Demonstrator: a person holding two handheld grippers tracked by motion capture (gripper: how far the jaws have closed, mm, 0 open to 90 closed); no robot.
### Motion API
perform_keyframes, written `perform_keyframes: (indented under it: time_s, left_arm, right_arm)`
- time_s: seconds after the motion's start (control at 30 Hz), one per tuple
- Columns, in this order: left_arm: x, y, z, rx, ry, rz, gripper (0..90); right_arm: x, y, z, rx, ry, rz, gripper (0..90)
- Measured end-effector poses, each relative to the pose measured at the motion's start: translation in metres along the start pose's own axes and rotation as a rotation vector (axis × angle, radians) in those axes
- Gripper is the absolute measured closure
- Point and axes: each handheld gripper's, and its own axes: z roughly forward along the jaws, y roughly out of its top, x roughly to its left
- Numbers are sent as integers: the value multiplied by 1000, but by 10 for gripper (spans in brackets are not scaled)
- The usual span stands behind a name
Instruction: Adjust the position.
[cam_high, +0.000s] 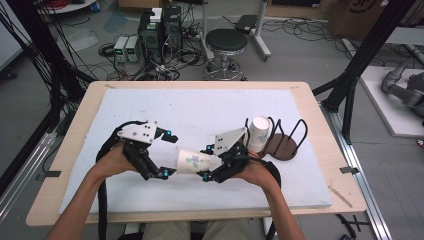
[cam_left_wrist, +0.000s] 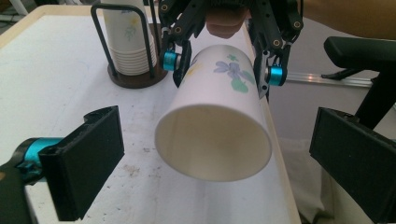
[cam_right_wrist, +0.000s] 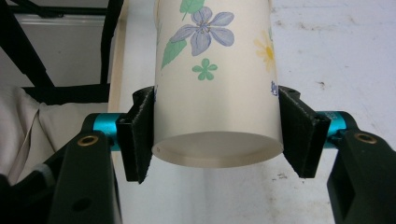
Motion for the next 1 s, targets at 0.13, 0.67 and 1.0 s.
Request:
perform_keyframes:
  time_s: [0.13, 0.67, 1.0]
  left_arm:
    - [-1, -9, -2, -28, 7, -11, 30]
    - [-6, -40, 0, -196, 27, -61, 30]
    - [-8, -52, 5, -251, 44, -72, 30]
  right_arm:
    - [1, -6, -3, -44, -2, 8, 363]
    - [5, -28, -2, -247, 0, 55, 363]
    - [8, -36, 4, -296, 5, 62, 364]
